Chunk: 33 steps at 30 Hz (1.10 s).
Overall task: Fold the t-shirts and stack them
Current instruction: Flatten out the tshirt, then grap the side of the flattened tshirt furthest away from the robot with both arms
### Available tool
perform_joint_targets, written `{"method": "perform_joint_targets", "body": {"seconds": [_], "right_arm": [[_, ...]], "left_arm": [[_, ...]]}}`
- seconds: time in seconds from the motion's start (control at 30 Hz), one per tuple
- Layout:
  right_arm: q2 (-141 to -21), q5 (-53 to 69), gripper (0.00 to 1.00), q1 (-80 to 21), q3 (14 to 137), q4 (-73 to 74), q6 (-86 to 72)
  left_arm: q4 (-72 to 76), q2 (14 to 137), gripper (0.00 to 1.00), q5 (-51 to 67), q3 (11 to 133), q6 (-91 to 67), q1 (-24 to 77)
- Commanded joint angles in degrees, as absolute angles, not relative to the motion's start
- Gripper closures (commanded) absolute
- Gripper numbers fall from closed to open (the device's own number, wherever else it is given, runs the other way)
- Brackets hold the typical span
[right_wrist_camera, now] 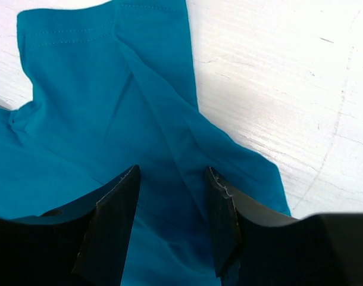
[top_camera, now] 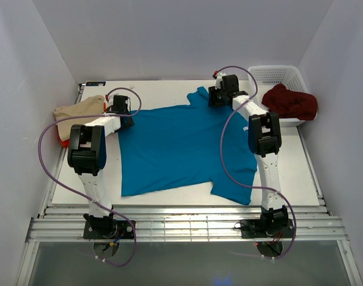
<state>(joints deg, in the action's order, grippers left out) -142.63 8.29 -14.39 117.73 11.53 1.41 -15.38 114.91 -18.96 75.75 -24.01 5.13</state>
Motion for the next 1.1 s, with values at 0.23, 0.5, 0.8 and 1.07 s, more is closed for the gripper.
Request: {"method": "perform_joint_targets", "body": {"seconds": [0.23,0.5,0.8,1.07], "right_arm": [[-135.97,2.91,0.46,-14.41,117.68,9.40,2.19],[-133.25,-2.11,0.46,-14.41,116.20,9.59,5.89],[-135.26,3.51,0.46,-14.33,119.71,10.99,3.52],[-136.23,7.90,0.46,-14.41,117.95,10.02,2.81]], "left_arm": [[-15.56,112.59,0.39,-15.38,81.03,-24.08,4.66],[-15.91,113.64,0.39,-15.82,86.30,-21.80,4.66],[-17.23,122.16,0.41,-17.14,94.83,-19.07,2.38],[-18.81,124.98,0.44,-18.90,95.99,-19.33,1.05]]}}
